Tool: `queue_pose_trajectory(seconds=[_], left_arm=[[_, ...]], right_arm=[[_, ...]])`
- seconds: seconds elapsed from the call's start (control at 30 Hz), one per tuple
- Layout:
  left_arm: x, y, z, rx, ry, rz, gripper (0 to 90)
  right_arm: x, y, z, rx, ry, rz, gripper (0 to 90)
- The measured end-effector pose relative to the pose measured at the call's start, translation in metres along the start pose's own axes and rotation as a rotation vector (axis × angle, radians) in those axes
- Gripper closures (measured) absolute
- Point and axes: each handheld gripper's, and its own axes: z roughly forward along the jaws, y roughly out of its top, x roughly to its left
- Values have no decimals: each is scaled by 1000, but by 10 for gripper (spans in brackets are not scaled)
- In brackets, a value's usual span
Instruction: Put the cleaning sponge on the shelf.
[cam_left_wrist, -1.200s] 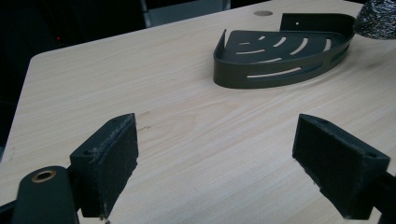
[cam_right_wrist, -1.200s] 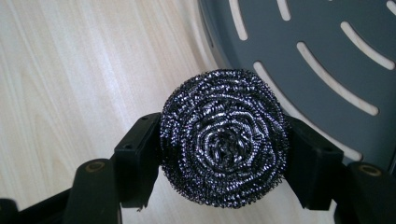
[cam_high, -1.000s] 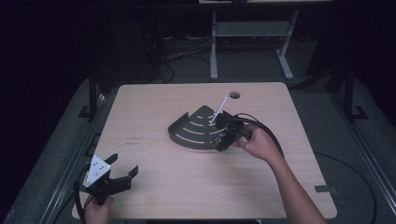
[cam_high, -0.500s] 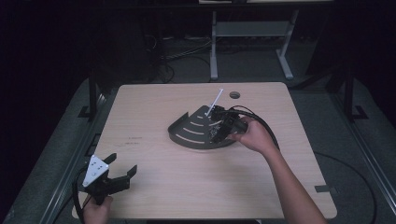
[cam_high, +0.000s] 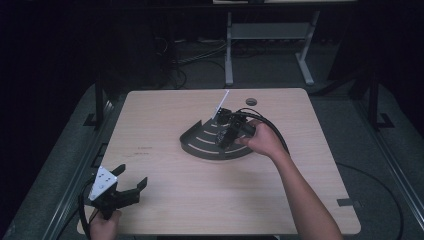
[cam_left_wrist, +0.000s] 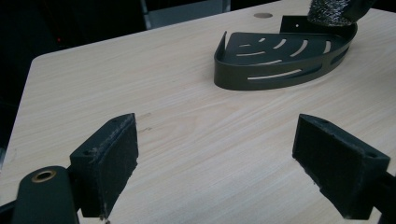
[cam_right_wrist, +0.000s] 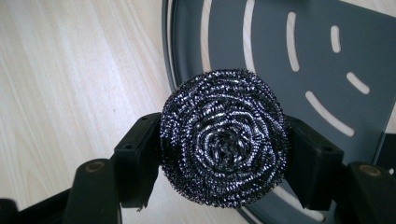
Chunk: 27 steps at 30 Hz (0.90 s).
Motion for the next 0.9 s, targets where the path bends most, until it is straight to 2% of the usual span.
queue_pose_trajectory(seconds=[0.1, 0.2, 0.43, 0.67, 0.9], left_arm=[[0, 0, 0, -3, -1, -1, 137], [1, 0, -1, -6, -2, 3, 138], [1, 0, 0, -3, -4, -6, 137], [1, 0, -1, -5, -3, -7, 137], [-1, 0, 2, 4, -9, 1, 137]], right_arm=[[0, 5, 3, 7, -15, -2, 335], [-6, 9, 9, 5, -6, 8, 335], [-13, 9, 22, 25, 9, 26, 335], [-21, 8, 28, 10, 23, 55, 335], [-26, 10, 39, 25, 14, 76, 334]])
